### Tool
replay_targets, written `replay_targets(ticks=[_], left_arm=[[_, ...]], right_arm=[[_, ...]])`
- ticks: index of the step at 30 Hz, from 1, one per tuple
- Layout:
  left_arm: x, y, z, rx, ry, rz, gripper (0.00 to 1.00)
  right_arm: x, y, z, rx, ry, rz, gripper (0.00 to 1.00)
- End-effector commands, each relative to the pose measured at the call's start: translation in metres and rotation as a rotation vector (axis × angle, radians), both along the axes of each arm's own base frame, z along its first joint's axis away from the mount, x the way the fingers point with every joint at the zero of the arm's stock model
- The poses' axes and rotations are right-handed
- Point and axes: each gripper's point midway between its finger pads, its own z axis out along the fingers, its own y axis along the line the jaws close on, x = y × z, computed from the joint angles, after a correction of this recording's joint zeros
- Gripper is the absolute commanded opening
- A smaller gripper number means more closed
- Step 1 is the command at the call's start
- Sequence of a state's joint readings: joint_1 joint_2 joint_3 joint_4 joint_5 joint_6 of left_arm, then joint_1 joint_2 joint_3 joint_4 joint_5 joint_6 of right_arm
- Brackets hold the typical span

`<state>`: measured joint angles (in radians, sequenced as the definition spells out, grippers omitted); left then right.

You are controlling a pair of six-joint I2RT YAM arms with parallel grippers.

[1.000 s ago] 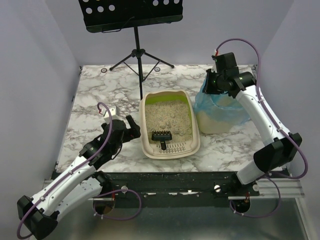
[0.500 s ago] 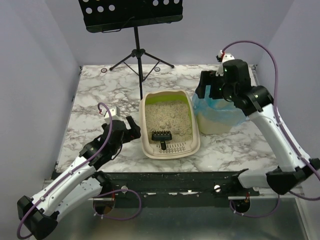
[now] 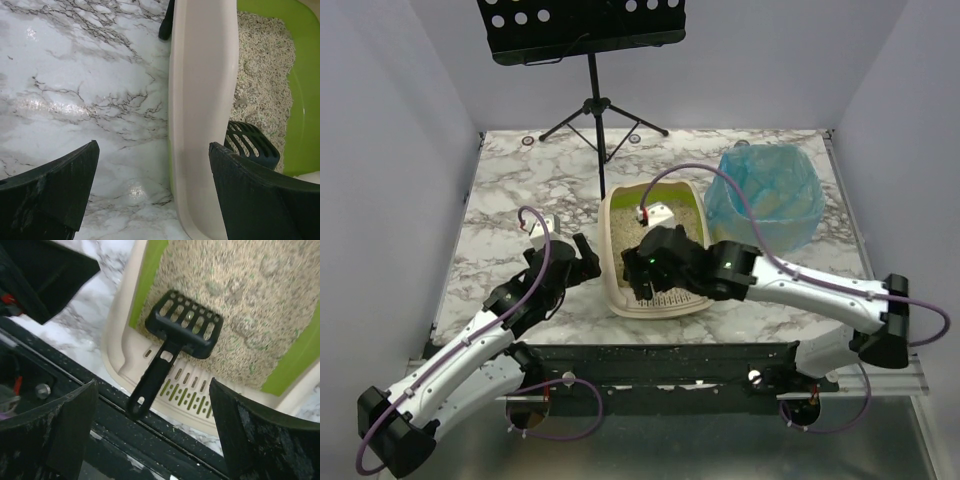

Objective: Clean the litter box

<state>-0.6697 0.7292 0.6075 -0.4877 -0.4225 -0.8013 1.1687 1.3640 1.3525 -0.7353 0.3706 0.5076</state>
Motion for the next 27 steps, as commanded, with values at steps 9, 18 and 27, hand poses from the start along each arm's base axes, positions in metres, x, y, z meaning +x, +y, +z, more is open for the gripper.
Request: replay_targets(ticks=[9, 18, 27], left_arm=[[-0.006, 0.016, -0.011, 0.013, 0.000, 0.062, 0.99], [-0.004, 0.015, -0.007, 0.010, -0.010, 0.059, 0.99], [-0.005, 0.009, -0.001, -0.010, -0.016, 0.028, 0.99]], right_arm=[[-0.018, 0.024, -0.076, -0.159, 0.131, -0.219, 0.90], [-0.027, 0.014, -0.095, -0.197, 0.167, -0.208, 0.50], [-0.017, -0.008, -0.076, -0.159, 0.085, -0.264, 0.10]])
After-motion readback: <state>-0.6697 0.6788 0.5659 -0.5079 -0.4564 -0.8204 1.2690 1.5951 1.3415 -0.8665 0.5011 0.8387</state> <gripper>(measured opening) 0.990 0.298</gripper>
